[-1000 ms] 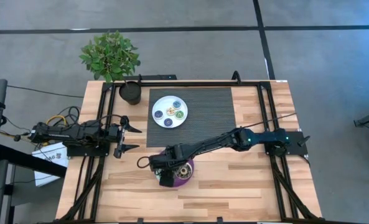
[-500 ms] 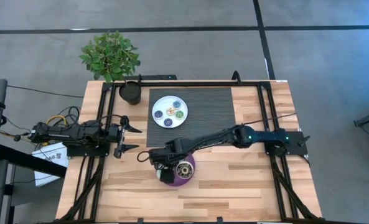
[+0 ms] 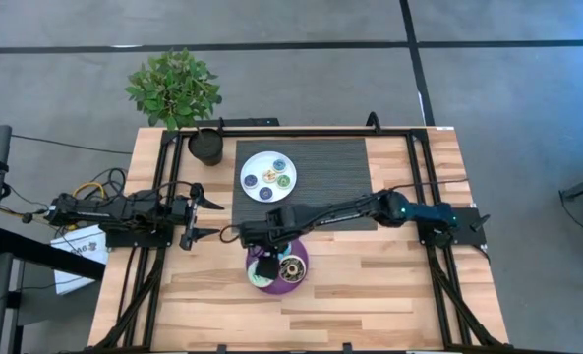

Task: Pick & Place donuts
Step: Return to Home Position

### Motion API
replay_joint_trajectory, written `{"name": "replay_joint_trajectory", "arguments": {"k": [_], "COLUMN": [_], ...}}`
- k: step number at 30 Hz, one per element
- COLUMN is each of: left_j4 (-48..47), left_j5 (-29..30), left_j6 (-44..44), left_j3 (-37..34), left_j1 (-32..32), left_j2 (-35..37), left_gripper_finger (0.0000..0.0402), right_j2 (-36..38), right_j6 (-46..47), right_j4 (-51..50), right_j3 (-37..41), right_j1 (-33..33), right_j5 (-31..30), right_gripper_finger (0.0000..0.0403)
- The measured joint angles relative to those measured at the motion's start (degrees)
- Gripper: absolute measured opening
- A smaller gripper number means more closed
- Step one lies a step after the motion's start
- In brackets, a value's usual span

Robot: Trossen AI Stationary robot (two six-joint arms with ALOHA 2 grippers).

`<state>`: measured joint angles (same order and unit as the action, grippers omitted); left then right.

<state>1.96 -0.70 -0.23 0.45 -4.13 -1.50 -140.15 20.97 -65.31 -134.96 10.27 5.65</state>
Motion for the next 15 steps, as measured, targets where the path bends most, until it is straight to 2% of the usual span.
{"name": "replay_joint_trajectory", "arguments": {"k": [3,6,9,13,15], "left_j4": [0.0,0.0,0.0,0.0,0.0], "left_j5": [0.0,0.1,0.0,0.1,0.0], "left_j6": [0.0,0.0,0.0,0.0,0.0], "left_j3": [0.0,0.0,0.0,0.0,0.0], "left_j1": [0.0,0.0,0.0,0.0,0.0], "left_j2": [0.0,0.0,0.0,0.0,0.0], "left_gripper_finger": [0.0300,0.0300,0.0300,0.0300,0.0300], "right_j2": [1.8,3.4,3.8,4.3,4.1], "right_j6": [-0.7,-3.6,-6.1,-7.3,-7.5], "right_j4": [0.1,1.6,4.1,4.8,4.7], "right_j3": [-0.1,0.0,0.1,1.6,2.9], "right_j1": [-0.3,0.1,0.8,1.0,0.8], "right_j5": [-0.5,-4.5,-8.7,-13.2,-13.6], "right_gripper_finger": [0.0256,0.0225,0.0158,0.0039,0.0012]}}
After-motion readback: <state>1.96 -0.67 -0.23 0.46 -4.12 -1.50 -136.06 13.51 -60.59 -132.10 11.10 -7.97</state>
